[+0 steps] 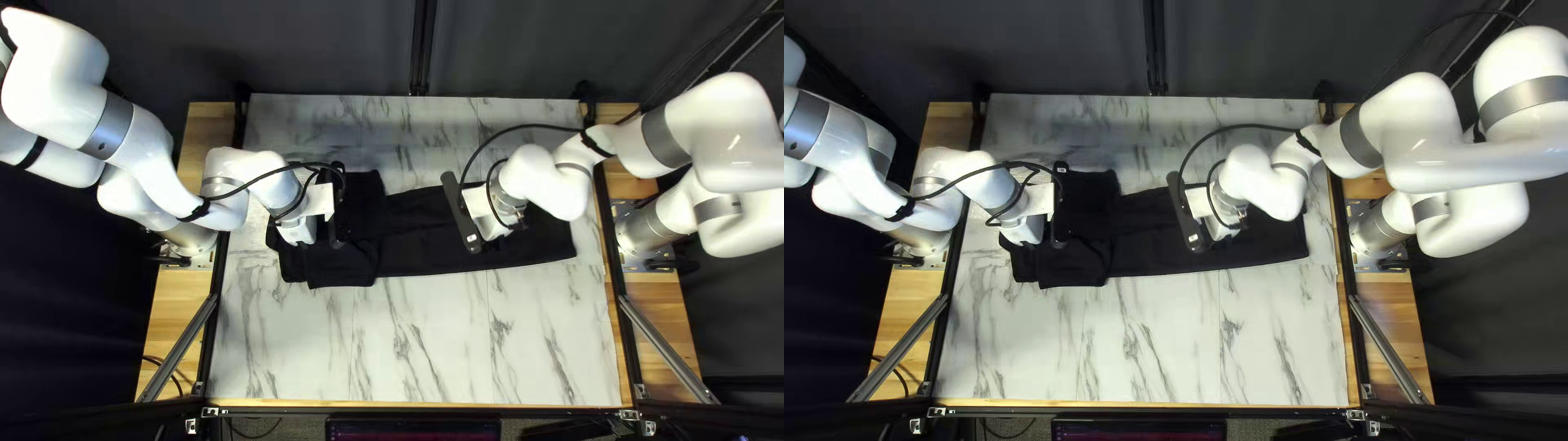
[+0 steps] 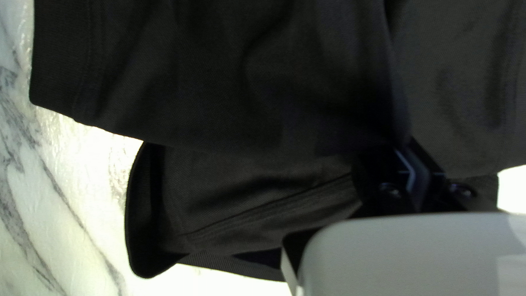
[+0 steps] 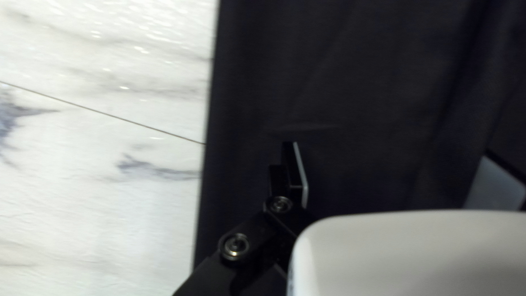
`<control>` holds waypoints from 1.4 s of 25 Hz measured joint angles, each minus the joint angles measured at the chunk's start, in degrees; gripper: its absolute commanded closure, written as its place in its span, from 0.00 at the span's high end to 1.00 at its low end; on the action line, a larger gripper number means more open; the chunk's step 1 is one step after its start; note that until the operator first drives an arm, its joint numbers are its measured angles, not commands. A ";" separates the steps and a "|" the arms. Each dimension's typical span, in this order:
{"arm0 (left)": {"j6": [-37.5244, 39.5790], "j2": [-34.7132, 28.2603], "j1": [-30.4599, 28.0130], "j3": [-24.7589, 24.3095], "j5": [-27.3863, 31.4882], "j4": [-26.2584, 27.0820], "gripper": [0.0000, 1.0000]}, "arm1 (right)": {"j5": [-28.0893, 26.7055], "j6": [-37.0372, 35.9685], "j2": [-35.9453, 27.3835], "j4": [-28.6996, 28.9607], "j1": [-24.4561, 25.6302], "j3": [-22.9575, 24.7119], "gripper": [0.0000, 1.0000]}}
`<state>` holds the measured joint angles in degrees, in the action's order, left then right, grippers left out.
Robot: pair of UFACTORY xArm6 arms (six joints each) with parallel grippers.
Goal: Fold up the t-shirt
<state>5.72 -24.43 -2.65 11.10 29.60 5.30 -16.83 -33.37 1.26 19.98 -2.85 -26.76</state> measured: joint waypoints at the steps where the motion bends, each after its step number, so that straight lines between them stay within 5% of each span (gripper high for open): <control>1: -0.17 0.02 0.09 0.03 0.02 0.09 0.05 | -0.03 1.45 -0.47 -0.87 -0.66 0.30 0.95; 13: -0.88 -0.07 0.58 0.28 0.54 0.41 0.05 | -0.31 11.52 -4.26 -7.87 -4.55 2.30 0.97; 35: 0.10 -0.91 0.57 -0.73 0.36 -0.40 0.05 | -9.38 4.04 -25.66 -10.40 9.79 17.89 1.00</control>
<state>5.82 -25.35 -2.08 10.37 29.95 4.90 -26.21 -29.32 -24.40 9.58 6.95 -8.87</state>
